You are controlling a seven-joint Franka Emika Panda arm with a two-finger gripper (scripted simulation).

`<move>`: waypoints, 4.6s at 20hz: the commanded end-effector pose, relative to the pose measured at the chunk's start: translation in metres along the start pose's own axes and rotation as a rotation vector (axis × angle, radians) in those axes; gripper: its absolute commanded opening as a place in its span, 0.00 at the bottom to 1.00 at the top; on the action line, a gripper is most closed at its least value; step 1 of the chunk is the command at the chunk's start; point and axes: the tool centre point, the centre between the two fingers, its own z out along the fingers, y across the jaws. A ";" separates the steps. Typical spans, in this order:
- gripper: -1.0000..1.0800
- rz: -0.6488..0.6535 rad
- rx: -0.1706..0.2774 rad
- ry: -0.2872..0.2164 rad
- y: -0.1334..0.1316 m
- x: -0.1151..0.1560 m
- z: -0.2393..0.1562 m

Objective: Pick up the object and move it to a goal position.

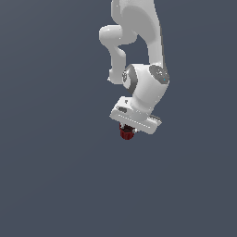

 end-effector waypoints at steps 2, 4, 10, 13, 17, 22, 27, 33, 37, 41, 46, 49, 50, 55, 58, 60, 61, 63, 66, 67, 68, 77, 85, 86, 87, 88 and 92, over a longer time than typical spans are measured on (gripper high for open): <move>0.62 0.040 -0.031 0.020 -0.004 -0.006 0.003; 0.62 0.061 -0.047 0.033 -0.007 -0.009 0.005; 0.62 0.126 -0.091 0.076 -0.014 -0.018 0.010; 0.62 0.158 -0.109 0.100 -0.018 -0.022 0.012; 0.62 0.199 -0.131 0.135 -0.023 -0.028 0.014; 0.62 0.250 -0.152 0.181 -0.029 -0.036 0.017; 0.62 0.299 -0.166 0.229 -0.035 -0.043 0.019; 0.62 0.344 -0.173 0.276 -0.040 -0.050 0.020; 0.62 0.363 -0.175 0.297 -0.043 -0.053 0.021; 0.62 0.375 -0.175 0.310 -0.044 -0.055 0.021; 0.62 0.377 -0.175 0.312 -0.045 -0.055 0.021; 0.62 0.377 -0.175 0.312 -0.044 -0.055 0.024; 0.62 0.377 -0.175 0.313 -0.043 -0.054 0.027; 0.62 0.378 -0.175 0.313 -0.039 -0.050 0.044; 0.62 0.378 -0.175 0.313 -0.038 -0.048 0.049; 0.00 0.378 -0.175 0.313 -0.038 -0.048 0.050; 0.00 0.378 -0.175 0.313 -0.038 -0.048 0.050; 0.00 0.378 -0.175 0.313 -0.038 -0.048 0.050; 0.00 0.378 -0.175 0.313 -0.038 -0.048 0.050; 0.00 0.378 -0.175 0.313 -0.038 -0.048 0.050; 0.00 0.378 -0.175 0.313 -0.038 -0.048 0.050; 0.00 0.379 -0.173 0.314 -0.032 -0.039 0.037; 0.00 0.379 -0.173 0.313 -0.010 -0.009 -0.004; 0.00 0.379 -0.173 0.313 -0.007 -0.004 -0.011; 0.00 0.379 -0.173 0.313 -0.003 0.002 -0.019; 0.00 0.379 -0.172 0.312 0.001 0.008 -0.026; 0.00 0.379 -0.172 0.311 0.018 0.034 -0.060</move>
